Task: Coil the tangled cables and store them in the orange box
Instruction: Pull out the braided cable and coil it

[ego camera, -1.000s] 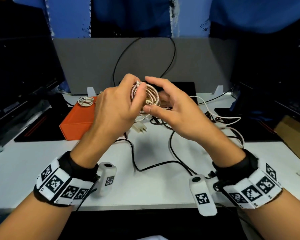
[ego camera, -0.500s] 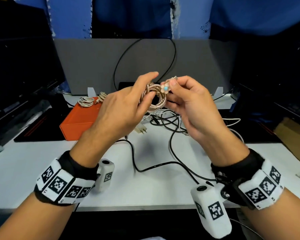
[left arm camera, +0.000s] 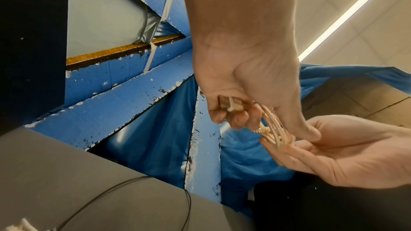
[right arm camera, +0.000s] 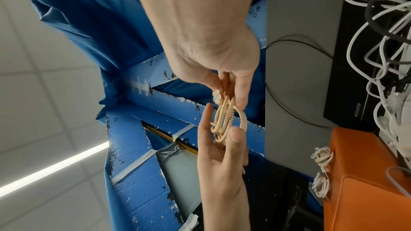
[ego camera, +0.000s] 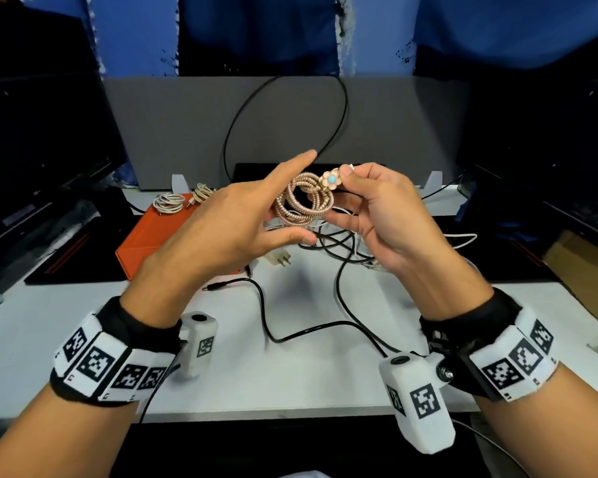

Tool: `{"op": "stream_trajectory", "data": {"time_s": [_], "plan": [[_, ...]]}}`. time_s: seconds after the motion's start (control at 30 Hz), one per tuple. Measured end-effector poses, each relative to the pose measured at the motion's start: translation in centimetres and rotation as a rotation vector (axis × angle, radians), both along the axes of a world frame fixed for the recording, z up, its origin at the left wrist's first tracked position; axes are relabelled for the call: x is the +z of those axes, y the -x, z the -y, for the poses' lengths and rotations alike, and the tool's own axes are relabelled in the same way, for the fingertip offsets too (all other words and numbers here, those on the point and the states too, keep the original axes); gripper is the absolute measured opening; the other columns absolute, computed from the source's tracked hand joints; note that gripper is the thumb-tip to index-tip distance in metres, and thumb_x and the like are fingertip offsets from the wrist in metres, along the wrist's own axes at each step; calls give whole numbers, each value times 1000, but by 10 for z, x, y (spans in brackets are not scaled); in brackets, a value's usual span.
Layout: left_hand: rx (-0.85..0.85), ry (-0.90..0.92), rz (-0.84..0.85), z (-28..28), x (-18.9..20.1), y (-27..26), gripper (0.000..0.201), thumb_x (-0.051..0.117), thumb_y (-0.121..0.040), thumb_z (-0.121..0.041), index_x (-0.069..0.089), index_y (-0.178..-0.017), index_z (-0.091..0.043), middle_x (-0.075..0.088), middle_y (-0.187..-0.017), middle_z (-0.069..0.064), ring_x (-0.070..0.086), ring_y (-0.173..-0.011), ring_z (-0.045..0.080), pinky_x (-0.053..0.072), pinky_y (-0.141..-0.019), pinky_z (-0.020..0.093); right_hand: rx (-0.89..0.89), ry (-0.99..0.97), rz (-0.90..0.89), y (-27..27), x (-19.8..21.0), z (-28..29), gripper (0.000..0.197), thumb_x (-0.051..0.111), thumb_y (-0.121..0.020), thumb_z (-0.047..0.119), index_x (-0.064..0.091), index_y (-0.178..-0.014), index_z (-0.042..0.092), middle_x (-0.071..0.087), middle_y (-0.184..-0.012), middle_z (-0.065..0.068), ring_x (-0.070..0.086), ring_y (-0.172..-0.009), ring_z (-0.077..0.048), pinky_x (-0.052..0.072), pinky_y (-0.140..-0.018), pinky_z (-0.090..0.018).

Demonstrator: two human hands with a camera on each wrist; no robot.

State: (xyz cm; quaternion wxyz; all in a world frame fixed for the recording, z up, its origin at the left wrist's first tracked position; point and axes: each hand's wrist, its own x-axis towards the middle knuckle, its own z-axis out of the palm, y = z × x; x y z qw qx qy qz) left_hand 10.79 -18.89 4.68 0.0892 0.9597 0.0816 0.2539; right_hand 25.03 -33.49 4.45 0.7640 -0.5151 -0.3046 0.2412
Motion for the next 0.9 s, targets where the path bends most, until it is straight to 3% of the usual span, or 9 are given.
{"op": "stream_trajectory", "data": {"time_s": [0.1,0.23,0.33,0.47,0.53,0.6,0.73,0.83,0.9], "plan": [[-129,-14,21,-7,-3,-2,83,68,-90,-48,22,-159,-48,45,-88,-46,45,-76,-10,34,-68,18,0,7,18,-2,4,3,21,57,-105,11,58,-84,12,75,-89,-5,73,-80,-19,63,-72,-35],[-162,-102,257,-9,-8,-6,54,63,-95,-51,54,-146,-38,73,-99,-18,47,-71,6,45,-75,26,21,-37,-15,-1,5,3,20,56,-105,9,58,-85,10,74,-101,-12,75,-87,-22,64,-79,-34],[-87,-110,402,-2,-9,-7,43,66,-93,-54,67,-132,-37,74,-79,-9,57,-63,10,54,-64,38,18,-60,-66,1,3,-1,20,55,-105,8,58,-86,10,74,-104,-13,75,-84,-18,63,-72,-29],[-55,64,222,3,-7,-7,62,64,-91,-60,42,-147,-49,75,-97,-11,65,-69,4,58,-77,39,13,-43,-54,-3,2,0,19,53,-107,10,57,-88,10,75,-101,-13,75,-83,-21,62,-68,-29],[-33,213,122,0,-6,-7,79,64,-88,-62,25,-155,-44,74,-110,-15,68,-78,-3,55,-86,26,17,-29,-48,-4,4,1,19,52,-107,9,54,-88,10,76,-100,-13,77,-80,-23,62,-66,-29],[2,234,109,-4,-5,-9,82,61,-88,-62,28,-158,-33,70,-124,-13,66,-86,-8,49,-88,12,15,-34,-46,-3,4,1,19,51,-108,8,54,-89,10,77,-99,-12,78,-82,-24,61,-66,-28],[10,219,221,-7,-13,-17,69,67,-93,-50,42,-153,-28,71,-125,-7,71,-103,7,53,-98,29,-17,-55,3,-2,-1,-3,17,49,-109,10,53,-92,11,77,-104,-13,77,-95,-26,61,-73,-29],[-59,443,139,-19,-20,-21,74,68,-88,-62,38,-152,-41,65,-137,-7,63,-123,11,50,-106,39,-32,-29,74,-4,-8,-7,16,50,-109,10,53,-93,11,78,-101,-9,78,-94,-21,61,-78,-30],[-122,632,87,-22,-18,-20,71,63,-89,-67,42,-151,-38,70,-125,-3,68,-113,15,56,-95,48,-32,-6,133,-6,-12,-9,15,50,-109,10,53,-93,10,78,-102,-8,77,-95,-20,61,-80,-30]]}}
